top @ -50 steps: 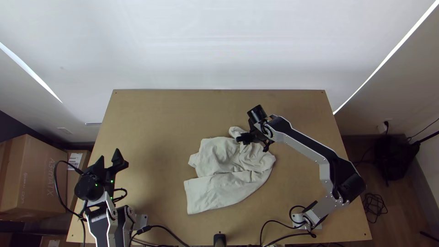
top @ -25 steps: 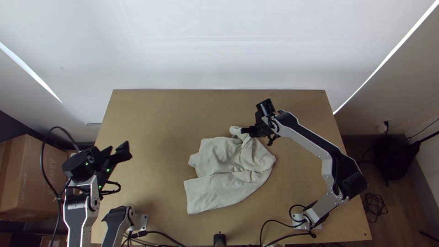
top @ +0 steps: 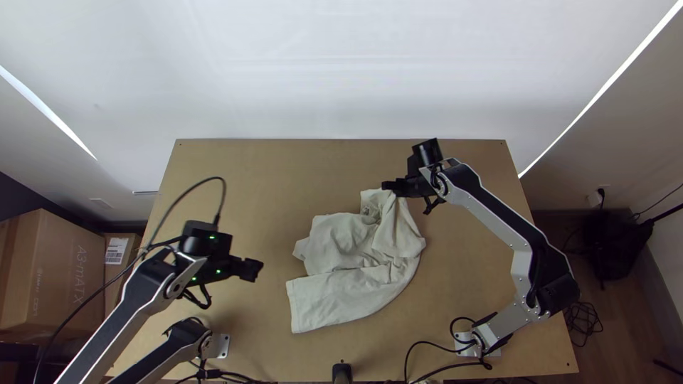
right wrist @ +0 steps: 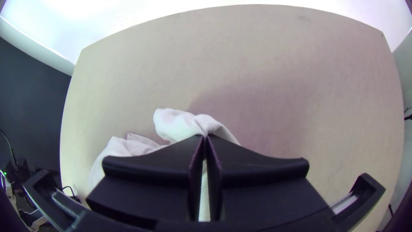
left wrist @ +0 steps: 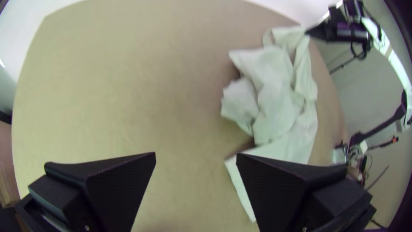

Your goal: Fold the t-shirt

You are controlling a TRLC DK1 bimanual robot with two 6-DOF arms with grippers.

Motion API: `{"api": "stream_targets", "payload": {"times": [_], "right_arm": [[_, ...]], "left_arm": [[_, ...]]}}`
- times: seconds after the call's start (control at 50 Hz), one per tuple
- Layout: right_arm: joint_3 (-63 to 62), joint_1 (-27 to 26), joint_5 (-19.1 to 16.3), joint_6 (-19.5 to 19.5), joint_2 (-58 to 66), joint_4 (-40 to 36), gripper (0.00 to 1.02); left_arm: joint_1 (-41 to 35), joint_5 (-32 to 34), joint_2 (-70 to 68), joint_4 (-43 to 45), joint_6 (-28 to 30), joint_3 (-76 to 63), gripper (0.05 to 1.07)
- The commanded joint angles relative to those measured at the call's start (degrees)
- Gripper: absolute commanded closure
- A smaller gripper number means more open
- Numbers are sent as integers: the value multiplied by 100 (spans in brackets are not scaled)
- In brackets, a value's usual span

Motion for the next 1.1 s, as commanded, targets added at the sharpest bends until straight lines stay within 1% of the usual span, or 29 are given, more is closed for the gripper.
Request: {"api": "stream_targets", "payload": {"times": [0.0, 0.12, 0.36, 0.48, 0.6, 0.62, 0.72, 0.76, 1.0, 1.06, 1.08], "right_arm": [[204, -118, -12, 162, -207, 30, 100], [283, -241, -12, 171, -242, 30, 100], [327, -460, -12, 162, -259, 21, 100], [336, -548, -3, 171, -277, 21, 100], [336, -575, 5, 198, -268, 30, 100], [336, -575, 5, 198, -268, 21, 100], [344, -575, 5, 206, -259, 21, 100], [344, -575, 5, 215, -259, 30, 100], [388, -548, 5, 277, -215, 30, 100], [415, -548, 14, 268, -215, 30, 100], [415, -548, 14, 277, -207, 30, 100]], "left_arm": [[-347, 41, 369, -141, 106, 155, 11], [-866, 173, 659, -106, 158, 190, 11], [-1490, 735, 1740, -133, -123, 278, 11], [-1771, 779, 2065, 52, -202, 348, 20], [-1947, 771, 2320, 228, -255, 339, 20], [-1956, 771, 2355, 245, -281, 331, 21], [-2026, 753, 2434, 509, -466, 322, 38], [-2052, 753, 2478, 579, -510, 322, 41], [-2334, 735, 2733, 729, -615, 287, 41], [-2404, 744, 2742, 711, -641, 295, 40], [-2439, 735, 2742, 711, -633, 287, 38]]}}
